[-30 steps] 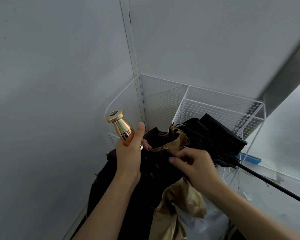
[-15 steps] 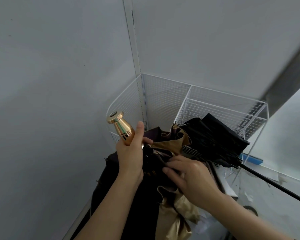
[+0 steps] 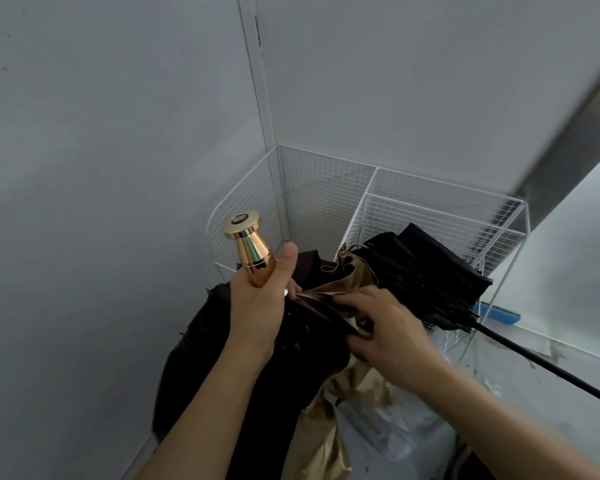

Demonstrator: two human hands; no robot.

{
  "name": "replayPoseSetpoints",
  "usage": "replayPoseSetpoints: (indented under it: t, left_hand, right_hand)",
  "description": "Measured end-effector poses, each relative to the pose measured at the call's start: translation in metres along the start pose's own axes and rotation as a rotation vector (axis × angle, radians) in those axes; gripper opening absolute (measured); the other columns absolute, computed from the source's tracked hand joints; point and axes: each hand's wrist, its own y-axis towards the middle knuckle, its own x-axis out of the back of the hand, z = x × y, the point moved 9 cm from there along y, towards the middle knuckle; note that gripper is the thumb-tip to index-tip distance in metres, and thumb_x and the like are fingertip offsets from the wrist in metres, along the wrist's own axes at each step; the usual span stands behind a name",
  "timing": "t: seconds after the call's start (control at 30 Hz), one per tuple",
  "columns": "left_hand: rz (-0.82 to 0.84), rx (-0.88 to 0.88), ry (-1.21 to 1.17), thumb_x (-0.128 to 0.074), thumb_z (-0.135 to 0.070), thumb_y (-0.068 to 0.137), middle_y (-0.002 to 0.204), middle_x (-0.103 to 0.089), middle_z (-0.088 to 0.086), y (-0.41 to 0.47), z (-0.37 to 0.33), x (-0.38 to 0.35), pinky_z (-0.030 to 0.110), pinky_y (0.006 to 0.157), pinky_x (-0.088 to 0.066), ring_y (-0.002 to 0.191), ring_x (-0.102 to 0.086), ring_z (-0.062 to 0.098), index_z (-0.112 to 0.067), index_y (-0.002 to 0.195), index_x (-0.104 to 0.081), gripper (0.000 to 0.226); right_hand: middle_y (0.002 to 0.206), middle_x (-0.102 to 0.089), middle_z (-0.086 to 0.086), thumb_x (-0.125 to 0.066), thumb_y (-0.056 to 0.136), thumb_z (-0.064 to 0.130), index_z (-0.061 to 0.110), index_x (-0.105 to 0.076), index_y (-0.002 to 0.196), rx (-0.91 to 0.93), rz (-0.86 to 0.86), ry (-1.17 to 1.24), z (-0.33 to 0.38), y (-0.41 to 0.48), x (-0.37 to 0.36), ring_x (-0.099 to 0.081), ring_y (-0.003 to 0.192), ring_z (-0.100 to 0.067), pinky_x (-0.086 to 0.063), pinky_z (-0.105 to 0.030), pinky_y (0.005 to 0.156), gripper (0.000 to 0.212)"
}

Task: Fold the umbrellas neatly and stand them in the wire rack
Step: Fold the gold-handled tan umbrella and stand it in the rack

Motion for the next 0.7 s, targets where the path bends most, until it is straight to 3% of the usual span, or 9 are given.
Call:
replayPoseSetpoints:
  t: [0.1, 0.17, 0.23, 0.33, 0.4, 0.53, 0.6, 0.7]
  left_hand:
    - [-0.07, -0.064, 0.049, -0.065, -0.046, 0.081, 0.052, -0.053, 0.002, 0.002, -0.006, 0.012, 0.008, 0.06, -0.048, 0.06, -0.059, 0.019, -0.007, 0.067, -0.052, 0.044]
    - [-0.124, -0.083, 0.056, -0.066, -0.04, 0.088, 0.052, -0.053, 0.002, -0.001, -0.007, 0.02, 0.006, 0.059, -0.046, 0.061, -0.059, 0.018, -0.004, 0.074, -0.053, 0.041]
    - [-0.188, -0.073, 0.031, -0.066, -0.039, 0.089, 0.054, -0.054, 0.003, -0.006, -0.006, 0.03, 0.008, 0.058, -0.048, 0.063, -0.061, 0.019, -0.002, 0.082, -0.055, 0.039]
    - [-0.274, -0.036, -0.028, -0.067, -0.041, 0.088, 0.052, -0.054, 0.002, -0.009, -0.002, 0.042, 0.018, 0.066, -0.053, 0.061, -0.063, 0.018, -0.004, 0.082, -0.057, 0.039]
    - [-0.31, -0.033, -0.055, -0.068, -0.041, 0.089, 0.05, -0.053, 0.0, -0.013, -0.003, 0.046, 0.02, 0.067, -0.054, 0.058, -0.062, 0.015, -0.006, 0.081, -0.057, 0.037]
    - [-0.34, -0.055, -0.094, -0.068, -0.04, 0.088, 0.049, -0.053, -0.002, -0.03, -0.006, 0.043, 0.011, 0.061, -0.051, 0.057, -0.061, 0.011, -0.008, 0.071, -0.055, 0.039]
    - [-0.317, -0.067, -0.109, -0.068, -0.039, 0.088, 0.052, -0.053, 0.002, -0.041, -0.006, 0.035, 0.008, 0.06, -0.048, 0.06, -0.062, 0.013, -0.008, 0.066, -0.054, 0.041]
    - [-0.259, -0.077, -0.156, -0.068, -0.043, 0.081, 0.059, -0.055, 0.013, -0.065, -0.006, 0.022, 0.005, 0.057, -0.046, 0.06, -0.063, 0.016, 0.0, 0.079, -0.057, 0.044]
  right_hand:
    - [0.121, -0.055, 0.019, -0.069, 0.08, 0.012, 0.037, -0.064, 0.122, -0.117, -0.151, 0.042, -0.024, -0.001, 0.029, -0.048, 0.119, -0.007, -0.044, -0.033, 0.097, 0.049]
    - [0.117, -0.06, 0.015, -0.071, 0.083, 0.015, 0.038, -0.066, 0.112, -0.186, -0.244, 0.158, -0.037, -0.005, 0.044, -0.058, 0.112, -0.014, -0.05, -0.042, 0.095, 0.038]
    - [0.105, -0.065, 0.014, -0.073, 0.086, 0.023, 0.042, -0.064, 0.097, -0.173, -0.371, 0.309, -0.033, -0.015, 0.058, -0.064, 0.094, -0.013, -0.056, -0.041, 0.081, 0.024]
    - [0.073, -0.064, 0.012, -0.073, 0.087, 0.021, 0.029, -0.064, 0.076, -0.039, -0.534, 0.439, -0.012, -0.035, 0.079, -0.059, 0.064, -0.006, -0.049, -0.025, 0.056, 0.016]
    - [0.059, -0.059, 0.009, -0.074, 0.086, 0.017, 0.021, -0.062, 0.067, 0.07, -0.438, 0.525, 0.006, -0.045, 0.077, -0.05, 0.05, -0.005, -0.039, -0.016, 0.048, 0.022]
    - [0.064, -0.062, 0.015, -0.084, 0.072, 0.028, 0.02, -0.068, 0.071, 0.18, 0.022, 0.449, 0.035, -0.066, 0.024, -0.057, 0.056, -0.001, -0.038, -0.009, 0.054, 0.017]
    - [0.069, -0.065, 0.019, -0.085, 0.066, 0.041, 0.025, -0.07, 0.076, 0.179, 0.041, 0.318, 0.036, -0.073, 0.005, -0.062, 0.064, -0.002, -0.043, -0.015, 0.058, 0.024]
    - [0.071, -0.065, 0.017, -0.079, 0.062, 0.057, 0.03, -0.066, 0.076, 0.147, -0.072, 0.259, 0.031, -0.081, -0.005, -0.063, 0.069, -0.006, -0.051, -0.029, 0.06, 0.033]
